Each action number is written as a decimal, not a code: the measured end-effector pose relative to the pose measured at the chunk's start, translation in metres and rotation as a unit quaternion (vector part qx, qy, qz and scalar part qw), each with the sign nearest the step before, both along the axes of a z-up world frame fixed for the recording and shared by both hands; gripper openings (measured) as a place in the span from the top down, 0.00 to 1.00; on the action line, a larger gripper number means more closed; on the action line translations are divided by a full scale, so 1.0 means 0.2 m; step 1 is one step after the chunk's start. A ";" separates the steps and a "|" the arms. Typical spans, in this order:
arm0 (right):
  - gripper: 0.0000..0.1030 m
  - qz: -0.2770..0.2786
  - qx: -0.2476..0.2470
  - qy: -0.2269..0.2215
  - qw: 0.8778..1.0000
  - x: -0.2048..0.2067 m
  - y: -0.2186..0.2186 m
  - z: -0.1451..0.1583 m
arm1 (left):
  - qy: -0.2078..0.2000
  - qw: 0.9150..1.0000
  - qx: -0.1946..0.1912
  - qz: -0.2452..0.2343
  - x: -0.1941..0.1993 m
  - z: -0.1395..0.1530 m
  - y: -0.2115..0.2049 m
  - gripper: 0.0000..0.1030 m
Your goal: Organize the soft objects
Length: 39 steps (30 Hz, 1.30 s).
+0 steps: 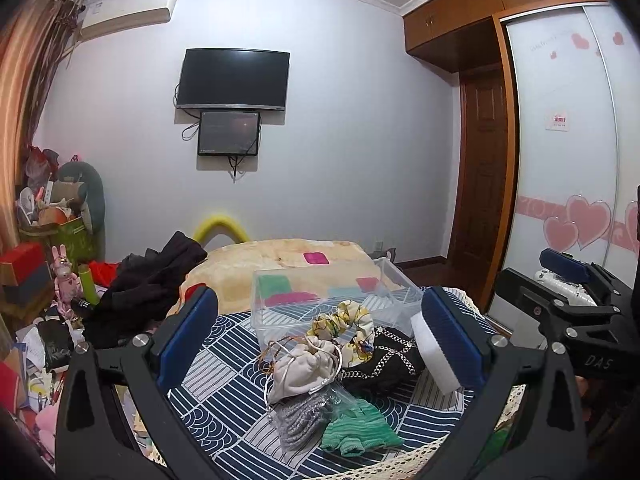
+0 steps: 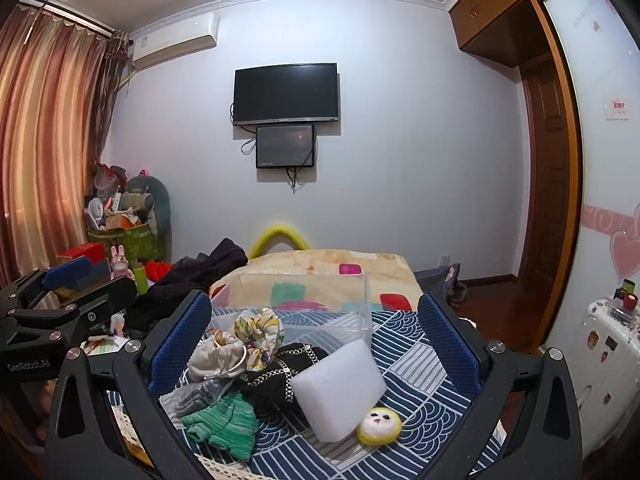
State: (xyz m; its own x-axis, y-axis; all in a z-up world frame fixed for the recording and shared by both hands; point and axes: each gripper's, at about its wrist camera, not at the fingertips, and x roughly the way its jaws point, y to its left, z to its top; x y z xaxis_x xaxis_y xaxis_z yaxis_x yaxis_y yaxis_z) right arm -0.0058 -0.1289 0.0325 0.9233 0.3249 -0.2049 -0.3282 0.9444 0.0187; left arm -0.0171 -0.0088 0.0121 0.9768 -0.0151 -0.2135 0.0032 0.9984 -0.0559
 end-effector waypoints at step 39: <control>0.00 0.006 0.008 -0.006 1.000 -0.01 -0.01 0.00 | 0.003 1.000 -0.005 -0.008 0.00 0.01 0.00 0.00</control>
